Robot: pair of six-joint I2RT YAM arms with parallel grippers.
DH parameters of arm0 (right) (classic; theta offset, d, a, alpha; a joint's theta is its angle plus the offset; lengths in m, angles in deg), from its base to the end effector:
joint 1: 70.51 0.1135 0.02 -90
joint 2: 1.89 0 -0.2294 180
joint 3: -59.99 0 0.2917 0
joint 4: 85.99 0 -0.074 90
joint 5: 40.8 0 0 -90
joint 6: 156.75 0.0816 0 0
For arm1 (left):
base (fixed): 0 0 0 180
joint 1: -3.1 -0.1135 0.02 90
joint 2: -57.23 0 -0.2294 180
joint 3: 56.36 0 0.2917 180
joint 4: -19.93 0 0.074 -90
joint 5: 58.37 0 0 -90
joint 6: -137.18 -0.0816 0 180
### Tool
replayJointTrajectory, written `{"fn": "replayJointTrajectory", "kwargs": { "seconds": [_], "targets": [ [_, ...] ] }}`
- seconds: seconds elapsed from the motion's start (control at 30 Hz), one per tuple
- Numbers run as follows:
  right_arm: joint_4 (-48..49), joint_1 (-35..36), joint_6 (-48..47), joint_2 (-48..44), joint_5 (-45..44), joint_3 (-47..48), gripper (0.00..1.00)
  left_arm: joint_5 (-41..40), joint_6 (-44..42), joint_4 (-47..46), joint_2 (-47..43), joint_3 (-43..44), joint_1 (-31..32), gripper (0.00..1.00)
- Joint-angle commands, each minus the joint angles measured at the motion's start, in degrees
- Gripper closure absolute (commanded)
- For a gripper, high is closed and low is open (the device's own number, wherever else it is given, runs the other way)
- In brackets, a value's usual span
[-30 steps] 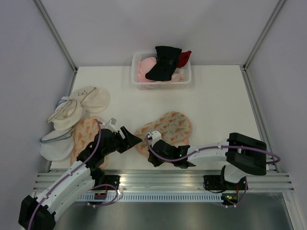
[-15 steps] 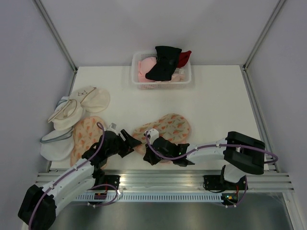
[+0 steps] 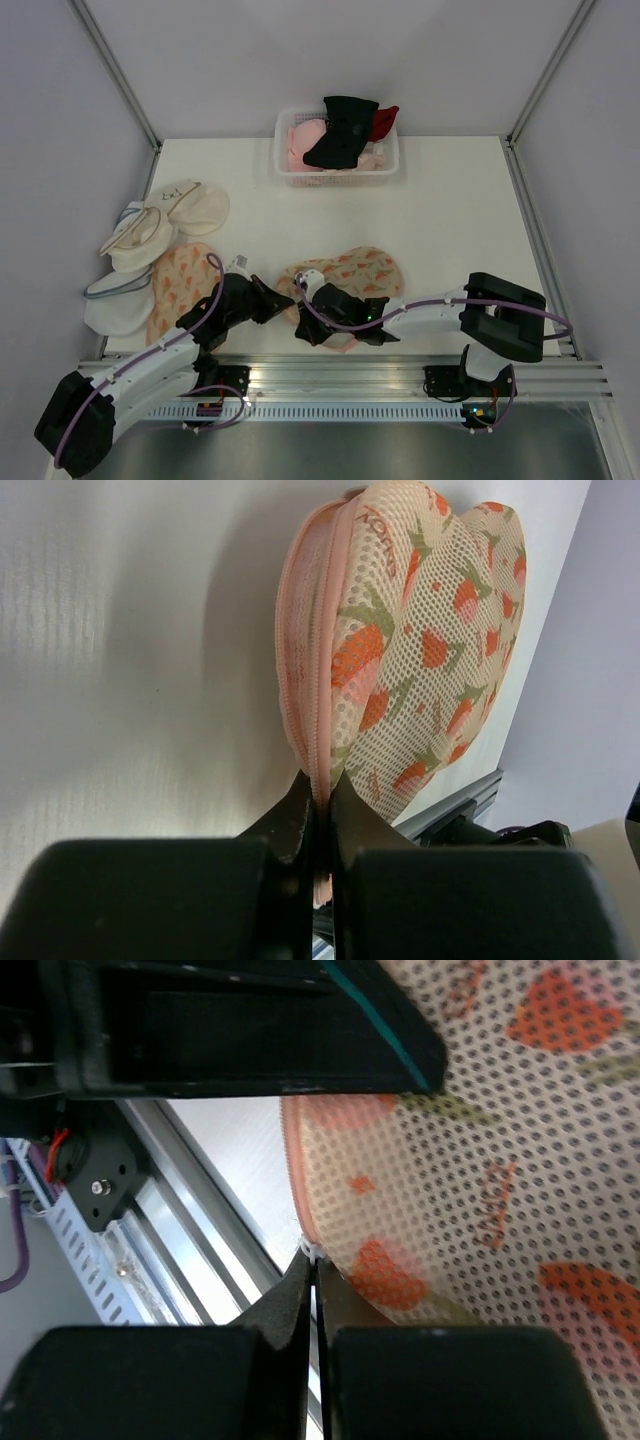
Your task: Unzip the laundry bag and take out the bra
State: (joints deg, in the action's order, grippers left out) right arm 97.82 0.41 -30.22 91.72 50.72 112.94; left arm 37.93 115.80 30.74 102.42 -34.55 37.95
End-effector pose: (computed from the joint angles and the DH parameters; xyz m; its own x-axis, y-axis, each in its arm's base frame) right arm 0.1222 0.3600 0.0591 -0.7240 -0.2729 -0.6335 -0.6480 0.5838 0.4891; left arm 0.2036 -0.1527 0.0733 -0.7664 -0.5942 -0.2441 -0.1952 0.5775 -0.7927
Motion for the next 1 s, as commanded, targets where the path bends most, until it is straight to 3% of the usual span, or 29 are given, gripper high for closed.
{"fn": "replayJointTrajectory", "kwargs": {
  "seconds": [0.0, 0.17, 0.5, 0.67, 0.87, 0.9, 0.93, 0.97],
  "targets": [
    [-9.42, -0.07, -0.68, -0.17, -4.82, 2.69, 1.0, -3.93, -1.64, 0.71, -2.73, 2.28, 0.04, 0.98],
    [-22.61, -0.07, 2.13, -3.42, -12.67, 1.29, 0.99, -5.43, -6.38, 5.8, -2.83, 3.95, -0.05, 0.98],
    [-38.61, -5.96, 7.06, -6.94, -29.81, 1.81, 1.0, 0.72, -17.81, 3.35, 8.59, 9.48, -0.57, 0.98],
    [-40.91, -8.51, 6.36, -8.08, -35.0, 2.08, 0.99, 4.06, -27.83, -0.85, 21.15, 17.91, -2.33, 0.98],
    [-38.54, -8.6, 5.13, -11.24, -33.43, 0.67, 1.0, 11.88, -30.22, -6.76, 40.29, 30.75, -3.91, 0.98],
    [-37.84, -8.6, 4.95, -12.12, -32.99, 0.23, 1.0, 12.76, -29.52, -7.55, 41.63, 32.33, -3.91, 0.93],
    [-36.7, -8.6, 4.95, -12.39, -32.11, -0.03, 0.99, 13.11, -27.77, -9.21, 42.69, 32.86, -4.0, 0.74],
    [-35.99, -8.6, 4.86, -12.74, -31.41, -0.56, 1.0, 13.21, -26.79, -9.48, 44.09, 33.22, -4.09, 0.65]
  ]
}}
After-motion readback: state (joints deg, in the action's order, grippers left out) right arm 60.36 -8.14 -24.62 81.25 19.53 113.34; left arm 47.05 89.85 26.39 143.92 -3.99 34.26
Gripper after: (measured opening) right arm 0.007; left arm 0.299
